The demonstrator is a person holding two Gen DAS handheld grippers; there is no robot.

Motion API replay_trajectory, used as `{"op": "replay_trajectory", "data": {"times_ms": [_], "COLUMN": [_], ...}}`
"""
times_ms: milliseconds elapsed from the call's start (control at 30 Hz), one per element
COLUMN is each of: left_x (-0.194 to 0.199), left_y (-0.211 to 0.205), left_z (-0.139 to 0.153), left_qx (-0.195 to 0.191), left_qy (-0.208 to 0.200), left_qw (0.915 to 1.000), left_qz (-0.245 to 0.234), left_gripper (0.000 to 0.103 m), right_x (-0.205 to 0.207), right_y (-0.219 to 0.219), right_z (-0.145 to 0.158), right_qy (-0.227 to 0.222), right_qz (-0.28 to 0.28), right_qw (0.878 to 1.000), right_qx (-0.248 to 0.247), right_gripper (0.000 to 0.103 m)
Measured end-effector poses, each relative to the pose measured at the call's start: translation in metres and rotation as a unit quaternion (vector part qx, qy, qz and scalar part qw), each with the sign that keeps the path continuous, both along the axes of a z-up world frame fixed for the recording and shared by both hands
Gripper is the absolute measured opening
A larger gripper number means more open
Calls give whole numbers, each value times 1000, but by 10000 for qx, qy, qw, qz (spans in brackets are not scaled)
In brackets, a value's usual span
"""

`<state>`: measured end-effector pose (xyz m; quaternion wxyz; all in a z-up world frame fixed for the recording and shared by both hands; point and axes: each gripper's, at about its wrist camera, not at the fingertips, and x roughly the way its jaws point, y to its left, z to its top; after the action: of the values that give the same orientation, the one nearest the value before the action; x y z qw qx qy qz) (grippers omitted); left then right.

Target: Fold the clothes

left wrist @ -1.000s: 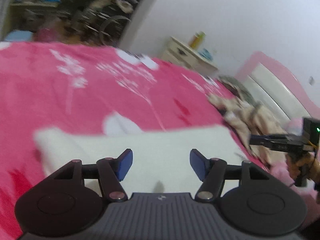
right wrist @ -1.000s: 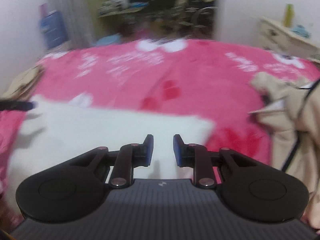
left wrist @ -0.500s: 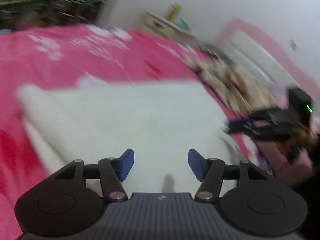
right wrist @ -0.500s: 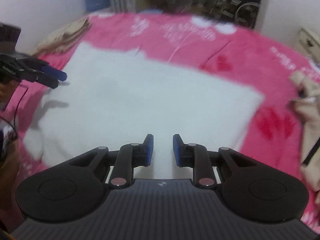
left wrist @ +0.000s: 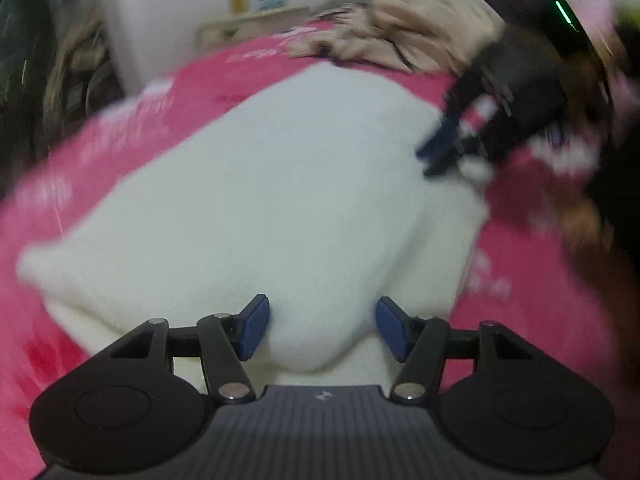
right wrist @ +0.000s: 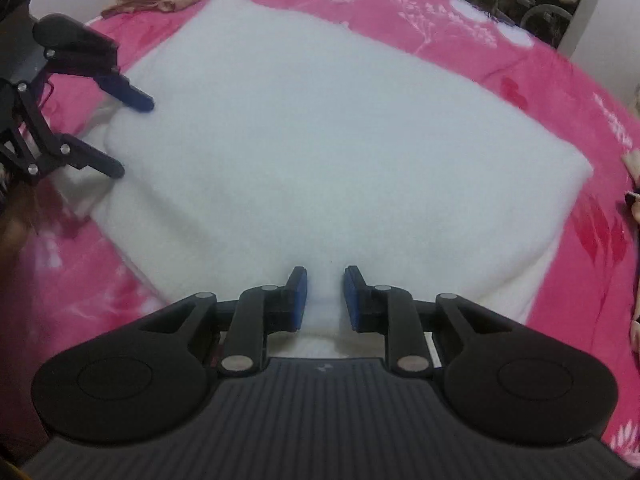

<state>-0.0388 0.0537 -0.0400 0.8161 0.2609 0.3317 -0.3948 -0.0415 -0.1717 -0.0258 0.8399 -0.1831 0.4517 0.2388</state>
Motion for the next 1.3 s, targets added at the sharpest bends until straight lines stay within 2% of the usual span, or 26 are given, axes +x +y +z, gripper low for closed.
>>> {"op": "replay_trajectory", "data": {"times_ms": [67, 133, 200, 267, 367, 400, 467, 533, 600, 667, 733, 833, 967, 1100, 1167, 1267, 1300], "left_x": [-17, -24, -23, -20, -18, -18, -17, -10, 0, 9, 24, 38, 52, 74, 86, 100, 99], "left_y": [-13, -18, -15, -11, 2, 7, 18, 35, 56, 80, 99, 120, 134, 141, 143, 144, 145], "left_z": [-9, -11, -8, -3, 6, 9, 16, 24, 31, 36, 34, 30, 27, 19, 13, -3, -5], "left_qx": [501, 606, 461, 263, 29, 16, 69, 134, -22, -196, -429, -935, -1532, -2093, -2280, -2403, -2481], "left_qy": [-547, -743, -631, -449, -204, -152, -93, -47, 110, 336, 647, 1171, 1600, 2042, 2304, 2668, 2686], "left_qw": [9969, 9951, 9969, 9986, 9990, 9986, 9972, 9930, 9864, 9768, 9623, 9426, 9203, 8902, 8769, 8545, 8516], "left_qz": [-262, -228, -74, 92, 406, 504, 741, 1172, 1639, 2104, 2608, 2985, 3224, 3492, 3550, 3754, 3756], "left_gripper": [64, 64, 64, 64, 64, 64, 64, 64, 64, 64, 64, 63, 63, 64, 68, 69, 69], "right_x": [4, 4, 2, -2, -3, -7, -3, 5, 14, 19, 31, 55, 82, 108, 120, 135, 139], "right_y": [3, 7, 16, 27, 37, 39, 44, 44, 44, 48, 57, 75, 99, 122, 136, 156, 161], "right_z": [9, 24, 33, 27, -7, -9, -1, 12, 27, 40, 50, 62, 79, 91, 88, 73, 66], "right_qy": [89, 59, -38, -81, 374, 232, 303, 480, 559, 562, 628, 801, 921, 1125, 1255, 1411, 1479], "right_qz": [-29, 14, 170, 356, 506, 663, 847, 806, 822, 890, 878, 814, 775, 541, 456, 367, 319], "right_qw": [9999, 9998, 9990, 9980, 9977, 9974, 9959, 9955, 9947, 9939, 9933, 9918, 9894, 9856, 9841, 9835, 9832], "right_qx": [-40, 209, 413, 509, 256, 148, -12, 118, 252, 319, 402, 582, 812, 1138, 1170, 1069, 1017], "right_gripper": [20, 20, 20, 21, 22, 23, 23, 22, 22, 22, 22, 22, 25, 30, 39, 42, 42]}}
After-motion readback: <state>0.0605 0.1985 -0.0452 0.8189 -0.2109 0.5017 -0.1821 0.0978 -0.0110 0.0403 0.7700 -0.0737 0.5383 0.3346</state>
